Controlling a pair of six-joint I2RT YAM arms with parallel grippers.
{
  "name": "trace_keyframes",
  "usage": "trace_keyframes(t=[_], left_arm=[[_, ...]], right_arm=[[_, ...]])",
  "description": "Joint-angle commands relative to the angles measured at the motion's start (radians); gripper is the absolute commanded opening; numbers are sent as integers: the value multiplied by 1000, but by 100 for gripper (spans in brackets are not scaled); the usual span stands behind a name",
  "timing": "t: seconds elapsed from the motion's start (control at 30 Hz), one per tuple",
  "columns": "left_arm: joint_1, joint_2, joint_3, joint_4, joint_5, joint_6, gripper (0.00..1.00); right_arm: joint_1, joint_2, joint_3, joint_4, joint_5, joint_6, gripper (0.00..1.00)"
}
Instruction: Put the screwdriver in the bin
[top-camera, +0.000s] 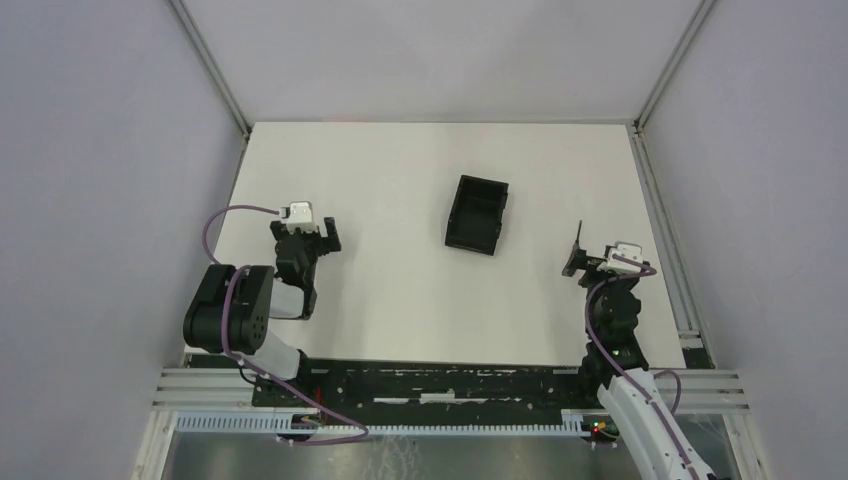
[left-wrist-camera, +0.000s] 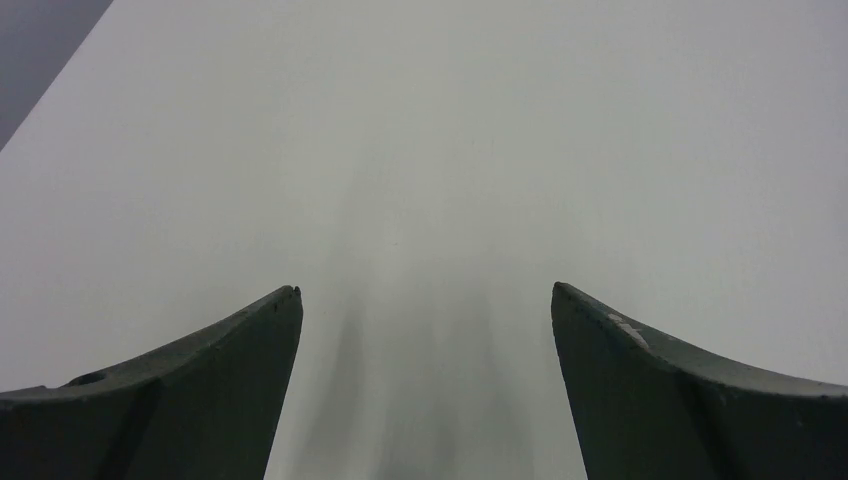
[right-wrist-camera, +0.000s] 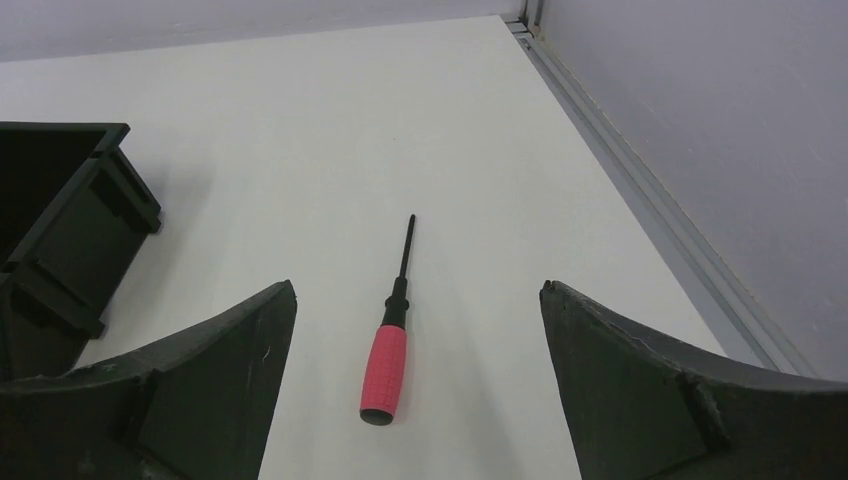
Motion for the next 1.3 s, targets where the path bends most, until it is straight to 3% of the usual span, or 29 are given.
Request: trace_keyframes(t=[0.0,0.13,0.3,0.5,0.63,0.7,0.77,1.0,1.13,1.2,1.27], left_arm=[[3,-18,3,27,9,-15,100],[3,-18,3,27,8,-15,100],[3,-18,3,27,8,-15,100],[3,-19,2,28,7,-15,100],[3,-18,2,28,8,-15,100],[3,-18,2,27,8,-15,100],[3,-18,2,29,9,-15,100],[3,-18,2,28,9,-15,100],[3,-18,3,27,8,-15,100],[3,-18,3,27,8,-15,100],[4,-18,3,27,8,-15,100]], right_arm=[[-4,29,5,19,24,8,98],[-3,149,202,-95,45,47,98],[-10,510,695,-499,135,65,98],[-78,881,1060,-782,-31,22,98],[-149,1033,1069,-817,-163,13,92],[-225,1129,1001,-777,-281,27,79],[-251,1162,948,-733,-338,36,73],[-260,1264,838,-666,-377,21,52],[-260,1294,815,-655,-373,13,49],[-260,1306,815,-654,-373,14,41],[-261,1310,811,-650,-391,17,28]])
